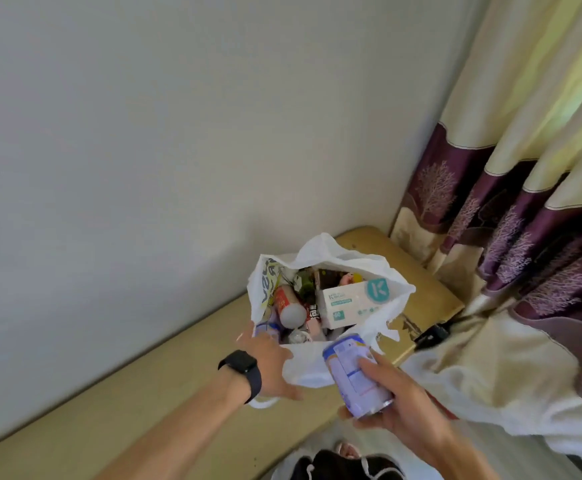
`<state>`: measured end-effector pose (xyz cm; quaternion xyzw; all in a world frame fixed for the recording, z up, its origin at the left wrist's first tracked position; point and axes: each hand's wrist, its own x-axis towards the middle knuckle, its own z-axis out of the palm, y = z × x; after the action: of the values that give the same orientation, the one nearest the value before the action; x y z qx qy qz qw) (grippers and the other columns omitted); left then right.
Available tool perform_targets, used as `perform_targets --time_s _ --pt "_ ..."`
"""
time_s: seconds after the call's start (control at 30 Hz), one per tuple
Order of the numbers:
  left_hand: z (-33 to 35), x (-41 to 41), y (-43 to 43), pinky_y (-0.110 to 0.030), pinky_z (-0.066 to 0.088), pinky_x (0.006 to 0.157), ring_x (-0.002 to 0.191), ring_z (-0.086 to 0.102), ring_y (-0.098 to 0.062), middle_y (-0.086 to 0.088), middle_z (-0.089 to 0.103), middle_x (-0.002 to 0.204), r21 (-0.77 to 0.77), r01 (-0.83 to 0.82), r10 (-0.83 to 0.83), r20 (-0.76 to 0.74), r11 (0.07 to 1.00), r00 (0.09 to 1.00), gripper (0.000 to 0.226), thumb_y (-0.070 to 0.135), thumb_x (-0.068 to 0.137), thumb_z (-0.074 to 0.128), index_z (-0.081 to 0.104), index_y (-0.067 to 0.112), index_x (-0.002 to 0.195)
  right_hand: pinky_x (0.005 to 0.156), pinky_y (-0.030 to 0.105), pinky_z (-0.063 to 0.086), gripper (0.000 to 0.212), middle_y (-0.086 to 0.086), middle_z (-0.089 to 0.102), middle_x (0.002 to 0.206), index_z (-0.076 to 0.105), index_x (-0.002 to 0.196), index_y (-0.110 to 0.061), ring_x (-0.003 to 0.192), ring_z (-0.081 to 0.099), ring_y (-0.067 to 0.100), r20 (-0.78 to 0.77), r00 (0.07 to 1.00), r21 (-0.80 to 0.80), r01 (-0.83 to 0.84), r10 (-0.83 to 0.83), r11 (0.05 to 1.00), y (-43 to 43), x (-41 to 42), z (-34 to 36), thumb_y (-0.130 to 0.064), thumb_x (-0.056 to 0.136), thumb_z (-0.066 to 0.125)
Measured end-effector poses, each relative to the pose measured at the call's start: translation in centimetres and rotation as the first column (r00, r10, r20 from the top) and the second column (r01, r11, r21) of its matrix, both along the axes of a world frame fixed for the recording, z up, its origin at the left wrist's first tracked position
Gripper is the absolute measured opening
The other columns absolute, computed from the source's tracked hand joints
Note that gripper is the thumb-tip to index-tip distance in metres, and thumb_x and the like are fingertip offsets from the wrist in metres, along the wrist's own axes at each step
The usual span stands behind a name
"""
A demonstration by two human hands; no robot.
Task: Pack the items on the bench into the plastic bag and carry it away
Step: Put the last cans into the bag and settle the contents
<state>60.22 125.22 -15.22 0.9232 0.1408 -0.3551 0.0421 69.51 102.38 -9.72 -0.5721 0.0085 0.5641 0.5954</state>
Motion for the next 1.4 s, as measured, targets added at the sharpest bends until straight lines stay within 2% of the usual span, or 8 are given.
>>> perform_targets --time_s 0.1,0.2,0.33,0.57,0.77,1.0,1.17,1.4 --pt "0.1 -1.4 -0.8 -0.059 0.01 0.116 0.141 0.025 -0.034 -0.01 0.052 0.136 0.076 0.08 -0.076 -0.061 0.994 0.995 0.059 0.054 0.086 0.055 0.051 0.028 0.138 0.075 0.033 0.054 0.056 -0.004 0.07 0.112 0.053 0.132 -0.039 0.093 0.069 0.019 0.359 0.903 -0.143 -0.198 0.237 0.97 4.3 2.4 0.4 -0.049 0.081 0.072" --pt "0.1 -2.4 -1.2 -0.063 -0.004 0.115 0.147 0.012 -0.038 -0.011 0.055 0.133 0.134 0.067 -0.061 -0.054 0.989 0.997 0.036 0.024 0.092 0.048 0.06 0.022 0.126 0.076 0.025 0.049 0.053 -0.011 0.06 0.113 0.043 0.13 -0.042 0.093 0.061 0.01 0.663 0.535 -0.415 -0.319 0.524 0.852 9.3 4.1 -1.0 -0.054 0.084 0.065" --pt "1.3 -3.5 -0.9 -0.061 -0.004 0.116 0.131 0.038 -0.032 -0.009 0.061 0.118 0.135 0.02 -0.023 0.019 0.991 1.0 0.028 0.024 0.092 0.048 0.067 0.021 0.112 0.081 0.034 0.049 0.056 0.001 0.066 0.112 0.05 0.127 -0.031 0.097 0.061 0.025 0.569 0.088 -0.749 -0.353 0.817 0.56 15.0 4.9 -4.8 -0.054 0.076 0.057" --pt "3.7 -3.5 -0.5 -0.049 0.022 0.114 0.11 0.05 -0.03 -0.009 0.063 0.106 0.115 -0.113 0.093 0.164 0.987 0.982 0.018 0.025 0.092 0.046 0.061 0.016 0.088 0.105 0.039 0.04 0.063 0.001 0.046 0.143 0.039 0.144 -0.035 0.127 0.043 0.027 0.588 -0.035 -0.759 -0.369 0.808 0.537 17.0 4.3 -8.3 -0.031 0.085 0.059" --pt "2.7 -4.6 0.6 -0.048 0.016 0.115 0.136 0.032 -0.025 -0.003 0.05 0.134 0.08 -0.155 0.136 0.201 0.985 0.97 0.03 0.032 0.089 0.047 0.061 0.029 0.116 0.119 0.047 0.013 0.056 -0.003 0.014 0.164 0.036 0.144 -0.043 0.15 0.004 0.026 0.645 -0.205 -0.764 -0.151 0.736 0.628 11.4 4.1 -8.5 -0.048 0.089 0.045" --pt "0.5 -5.8 2.0 -0.045 0.008 0.119 0.149 0.005 -0.025 0.007 0.02 0.16 -0.08 -0.382 0.388 0.3 0.921 0.872 0.037 0.056 0.084 0.048 0.052 0.05 0.121 0.118 0.05 0.003 0.048 -0.006 0.041 0.154 0.066 0.118 -0.046 0.147 0.02 0.027 0.642 -0.187 -0.744 0.083 0.744 0.663 4.6 7.1 -7.6 -0.063 0.084 0.037" --pt "-0.5 -7.9 2.0 -0.035 0.025 0.114 0.145 0.02 -0.013 0.011 0.024 0.156 -0.537 -0.499 0.728 0.417 0.68 0.544 0.066 0.074 0.062 0.054 0.038 0.06 0.124 0.093 0.039 0.052 0.037 -0.009 0.069 0.119 0.072 0.113 -0.03 0.115 0.058 0.022 0.886 -0.054 -0.46 0.032 0.461 0.887 3.2 5.4 -6.8 -0.042 0.085 0.051" --pt "-2.2 -17.0 -1.0 -0.03 0.031 0.109 0.132 0.034 -0.001 0.021 0.036 0.142 -0.685 -0.606 0.906 0.388 0.404 0.166 0.066 0.065 0.084 0.056 0.03 0.049 0.143 0.082 0.02 0.052 0.022 -0.018 0.067 0.1 0.072 0.104 -0.034 0.094 0.062 0.0 0.951 0.112 -0.219 -0.411 0.288 0.885 6.0 -4.7 -6.0 -0.035 0.086 0.061"
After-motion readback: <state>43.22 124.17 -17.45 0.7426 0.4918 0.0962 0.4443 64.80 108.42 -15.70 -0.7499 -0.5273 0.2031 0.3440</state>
